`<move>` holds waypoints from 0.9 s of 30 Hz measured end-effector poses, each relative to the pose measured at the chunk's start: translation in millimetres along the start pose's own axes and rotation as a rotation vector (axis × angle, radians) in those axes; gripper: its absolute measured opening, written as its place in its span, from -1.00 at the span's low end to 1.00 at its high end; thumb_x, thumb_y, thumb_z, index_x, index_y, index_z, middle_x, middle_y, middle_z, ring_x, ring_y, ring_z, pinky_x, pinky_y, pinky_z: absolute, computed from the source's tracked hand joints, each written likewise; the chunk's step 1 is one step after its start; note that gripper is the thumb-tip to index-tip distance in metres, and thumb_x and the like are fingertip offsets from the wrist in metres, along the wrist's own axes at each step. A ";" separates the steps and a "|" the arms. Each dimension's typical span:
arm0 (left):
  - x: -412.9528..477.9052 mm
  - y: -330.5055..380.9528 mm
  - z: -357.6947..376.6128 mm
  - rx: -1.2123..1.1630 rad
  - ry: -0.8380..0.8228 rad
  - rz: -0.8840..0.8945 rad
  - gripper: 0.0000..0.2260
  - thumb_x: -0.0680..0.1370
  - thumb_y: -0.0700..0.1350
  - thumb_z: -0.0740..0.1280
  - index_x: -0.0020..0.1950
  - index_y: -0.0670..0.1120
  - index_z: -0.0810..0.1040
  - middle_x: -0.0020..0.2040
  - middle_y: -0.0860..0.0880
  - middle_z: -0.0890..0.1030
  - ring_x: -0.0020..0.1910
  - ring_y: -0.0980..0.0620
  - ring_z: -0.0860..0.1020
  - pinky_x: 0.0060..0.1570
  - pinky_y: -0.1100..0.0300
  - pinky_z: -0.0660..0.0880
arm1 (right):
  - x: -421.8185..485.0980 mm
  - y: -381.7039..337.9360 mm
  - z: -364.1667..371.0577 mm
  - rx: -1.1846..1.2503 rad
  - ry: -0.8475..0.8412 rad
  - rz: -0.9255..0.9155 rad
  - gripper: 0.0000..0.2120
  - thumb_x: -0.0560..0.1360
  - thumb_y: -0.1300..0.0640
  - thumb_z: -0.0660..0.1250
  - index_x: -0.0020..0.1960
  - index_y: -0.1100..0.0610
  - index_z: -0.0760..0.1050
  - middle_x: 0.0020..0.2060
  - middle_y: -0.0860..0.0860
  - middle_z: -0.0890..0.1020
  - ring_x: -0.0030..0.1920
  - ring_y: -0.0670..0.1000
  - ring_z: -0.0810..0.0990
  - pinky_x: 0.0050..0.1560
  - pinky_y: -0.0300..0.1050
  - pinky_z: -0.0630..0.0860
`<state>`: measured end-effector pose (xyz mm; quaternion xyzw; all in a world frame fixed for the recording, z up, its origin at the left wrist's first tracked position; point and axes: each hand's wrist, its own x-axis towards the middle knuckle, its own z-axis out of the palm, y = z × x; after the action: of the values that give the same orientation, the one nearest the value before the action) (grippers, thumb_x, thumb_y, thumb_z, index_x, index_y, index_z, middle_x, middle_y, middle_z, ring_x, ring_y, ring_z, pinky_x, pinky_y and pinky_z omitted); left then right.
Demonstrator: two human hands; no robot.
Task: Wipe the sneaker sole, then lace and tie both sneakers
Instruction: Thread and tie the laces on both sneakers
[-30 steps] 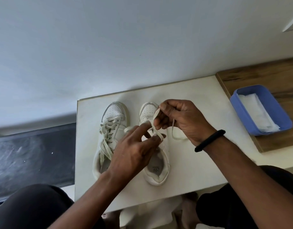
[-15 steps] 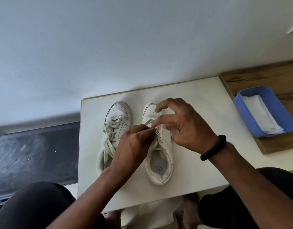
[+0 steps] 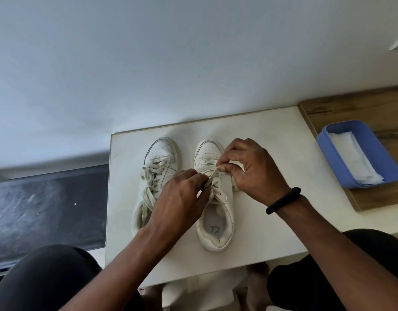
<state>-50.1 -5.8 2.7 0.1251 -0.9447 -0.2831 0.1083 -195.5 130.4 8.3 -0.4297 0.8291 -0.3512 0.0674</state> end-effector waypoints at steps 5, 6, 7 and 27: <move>-2.7 3.0 1.6 -0.036 0.024 -0.081 -0.95 0.54 -0.13 0.48 -0.06 -0.08 0.64 -0.19 0.04 0.60 -0.28 0.04 0.54 -0.32 0.32 0.35 | -5.6 -8.1 9.0 0.026 -0.146 0.194 -0.89 0.42 0.12 0.54 -0.11 -0.03 0.65 -0.25 -0.15 0.67 -0.18 -0.11 0.65 -0.09 -0.02 0.64; -3.5 3.6 3.0 -0.024 0.040 -0.076 -0.93 0.53 -0.13 0.50 -0.05 -0.09 0.65 -0.18 0.03 0.61 -0.28 0.03 0.55 -0.31 0.31 0.33 | -6.9 -9.2 11.6 0.015 -0.152 0.219 -0.89 0.41 0.12 0.54 -0.14 -0.03 0.63 -0.27 -0.15 0.67 -0.19 -0.12 0.66 -0.10 -0.03 0.65; -4.2 3.2 4.2 -0.010 0.059 -0.064 -0.91 0.52 -0.13 0.52 -0.04 -0.10 0.65 -0.18 0.01 0.63 -0.28 0.00 0.57 -0.30 0.27 0.37 | -8.1 -10.1 14.0 0.007 -0.152 0.234 -0.89 0.40 0.12 0.53 -0.17 -0.03 0.62 -0.29 -0.15 0.68 -0.20 -0.13 0.66 -0.12 -0.03 0.66; -2.2 -4.0 -4.3 -0.259 0.124 -0.121 -0.96 0.49 -0.15 0.55 -0.13 -0.02 0.78 -0.25 0.13 0.68 -0.24 0.14 0.65 -0.28 0.40 0.45 | -6.6 -20.3 7.2 0.183 -0.338 0.348 -0.85 0.39 0.15 0.56 -0.23 -0.08 0.67 -0.22 -0.14 0.70 -0.16 -0.18 0.66 -0.08 -0.23 0.60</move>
<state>-46.2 -10.6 3.6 0.1842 -0.8826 -0.4003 0.1641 -174.9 123.8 14.7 -0.3253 0.8323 -0.3310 0.3031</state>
